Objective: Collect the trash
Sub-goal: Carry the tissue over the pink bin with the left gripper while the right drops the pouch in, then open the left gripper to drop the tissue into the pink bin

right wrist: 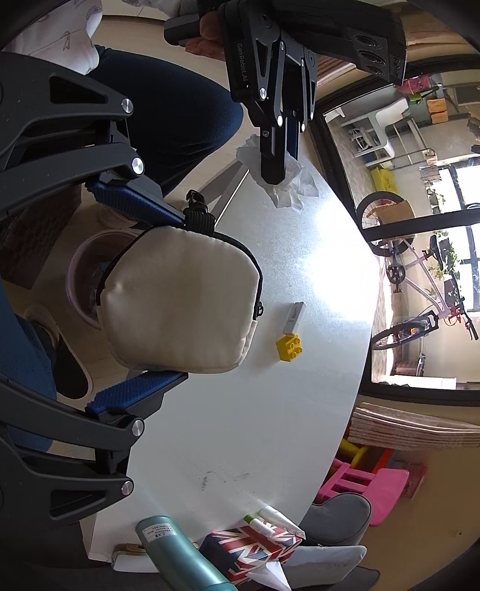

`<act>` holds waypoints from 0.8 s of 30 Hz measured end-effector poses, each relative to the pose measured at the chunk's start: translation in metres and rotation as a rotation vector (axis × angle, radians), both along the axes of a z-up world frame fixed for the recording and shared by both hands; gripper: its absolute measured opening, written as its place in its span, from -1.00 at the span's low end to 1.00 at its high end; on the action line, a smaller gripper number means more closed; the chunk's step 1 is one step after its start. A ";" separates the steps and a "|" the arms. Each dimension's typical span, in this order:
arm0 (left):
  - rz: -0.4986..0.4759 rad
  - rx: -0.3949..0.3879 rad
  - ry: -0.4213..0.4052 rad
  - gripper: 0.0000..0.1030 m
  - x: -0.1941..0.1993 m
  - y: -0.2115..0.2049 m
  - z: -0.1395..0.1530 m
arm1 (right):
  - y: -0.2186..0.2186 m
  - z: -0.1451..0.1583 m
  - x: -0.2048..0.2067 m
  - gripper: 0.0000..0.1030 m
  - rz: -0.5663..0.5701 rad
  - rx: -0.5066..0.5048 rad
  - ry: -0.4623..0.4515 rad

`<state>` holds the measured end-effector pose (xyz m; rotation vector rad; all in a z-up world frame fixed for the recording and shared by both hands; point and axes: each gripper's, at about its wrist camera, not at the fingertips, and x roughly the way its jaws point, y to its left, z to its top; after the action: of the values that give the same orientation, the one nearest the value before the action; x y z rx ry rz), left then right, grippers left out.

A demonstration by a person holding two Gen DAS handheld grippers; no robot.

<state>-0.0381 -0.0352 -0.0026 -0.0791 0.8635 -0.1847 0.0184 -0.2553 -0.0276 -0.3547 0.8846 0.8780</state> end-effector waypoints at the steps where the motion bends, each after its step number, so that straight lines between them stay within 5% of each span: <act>1: -0.002 -0.003 0.004 -0.63 -0.001 -0.001 -0.002 | 0.000 -0.004 -0.001 0.47 0.002 -0.004 0.008; 14: -0.010 -0.022 0.037 -0.63 -0.011 -0.002 -0.015 | 0.003 -0.021 -0.007 0.49 0.028 -0.026 0.060; 19: -0.013 -0.021 0.037 -0.63 -0.008 -0.003 -0.015 | 0.004 -0.018 -0.005 0.81 0.042 -0.018 0.052; 24: -0.025 -0.020 0.040 -0.63 -0.007 -0.006 -0.016 | 0.001 -0.014 -0.001 0.85 0.026 -0.013 0.052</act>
<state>-0.0448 -0.0410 -0.0182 -0.0912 0.9029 -0.2156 0.0173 -0.2542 -0.0420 -0.3569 0.9356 0.9088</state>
